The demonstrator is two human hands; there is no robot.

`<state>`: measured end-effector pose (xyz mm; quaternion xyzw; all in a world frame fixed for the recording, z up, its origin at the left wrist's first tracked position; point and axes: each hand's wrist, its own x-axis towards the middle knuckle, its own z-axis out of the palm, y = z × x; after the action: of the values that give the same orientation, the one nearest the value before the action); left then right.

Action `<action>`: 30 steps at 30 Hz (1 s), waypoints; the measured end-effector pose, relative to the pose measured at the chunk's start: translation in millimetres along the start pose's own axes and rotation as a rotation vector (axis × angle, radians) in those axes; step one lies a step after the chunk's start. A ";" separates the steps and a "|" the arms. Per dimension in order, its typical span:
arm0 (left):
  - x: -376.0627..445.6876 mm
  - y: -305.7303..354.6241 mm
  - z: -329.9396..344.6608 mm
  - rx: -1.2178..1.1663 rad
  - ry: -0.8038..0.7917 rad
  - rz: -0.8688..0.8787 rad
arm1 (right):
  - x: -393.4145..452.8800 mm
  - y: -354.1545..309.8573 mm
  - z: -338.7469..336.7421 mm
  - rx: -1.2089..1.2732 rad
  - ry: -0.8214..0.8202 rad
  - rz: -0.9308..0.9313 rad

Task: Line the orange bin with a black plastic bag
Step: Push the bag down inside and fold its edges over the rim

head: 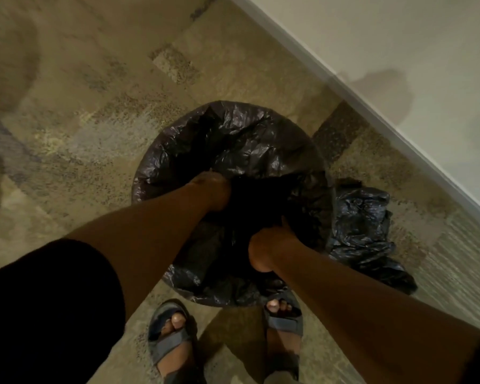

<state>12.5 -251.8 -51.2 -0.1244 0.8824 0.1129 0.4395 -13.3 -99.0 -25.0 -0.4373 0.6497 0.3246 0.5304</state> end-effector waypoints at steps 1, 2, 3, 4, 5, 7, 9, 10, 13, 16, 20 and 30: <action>-4.9 3.1 -0.8 -0.085 0.076 0.010 | -1.7 -0.6 -0.9 0.029 0.079 -0.005; -11.3 6.3 -3.5 -0.146 0.175 0.027 | -2.9 -0.4 -1.5 0.059 0.201 -0.011; -19.0 10.4 -7.2 -0.200 0.262 0.028 | -4.2 -0.7 -3.5 0.075 0.331 -0.016; -27.5 13.8 -9.6 -0.245 0.323 0.019 | -5.2 -2.1 -6.0 0.070 0.442 -0.024; -37.5 16.2 -10.9 -0.250 0.361 0.012 | -3.4 -3.1 -9.8 0.056 0.506 -0.026; -55.0 18.0 -7.5 -0.172 0.334 0.042 | 4.5 -2.6 -21.6 0.068 0.526 -0.037; -69.6 13.0 1.6 -0.094 0.148 0.079 | 10.1 3.1 -34.9 0.099 0.506 -0.077; -76.3 7.9 6.5 -0.032 0.017 0.088 | 12.2 9.1 -42.0 0.183 0.531 -0.106; -86.8 0.0 25.5 0.251 -0.338 0.100 | 6.7 26.3 -57.8 0.554 0.632 -0.066; -93.2 -1.7 36.2 0.366 -0.388 0.103 | -0.8 22.7 -68.2 0.694 0.505 0.060; -99.7 -6.7 17.9 0.181 0.013 0.149 | -19.8 31.1 -68.5 1.081 0.547 -0.024; -161.5 -38.1 31.7 -0.743 1.058 -0.273 | -109.9 81.0 0.1 1.076 1.262 0.081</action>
<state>142.4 -258.5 56.5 -0.4171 0.8580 0.2768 -0.1154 -81.1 -41.4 78.6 -0.2001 0.9069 -0.3177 0.1910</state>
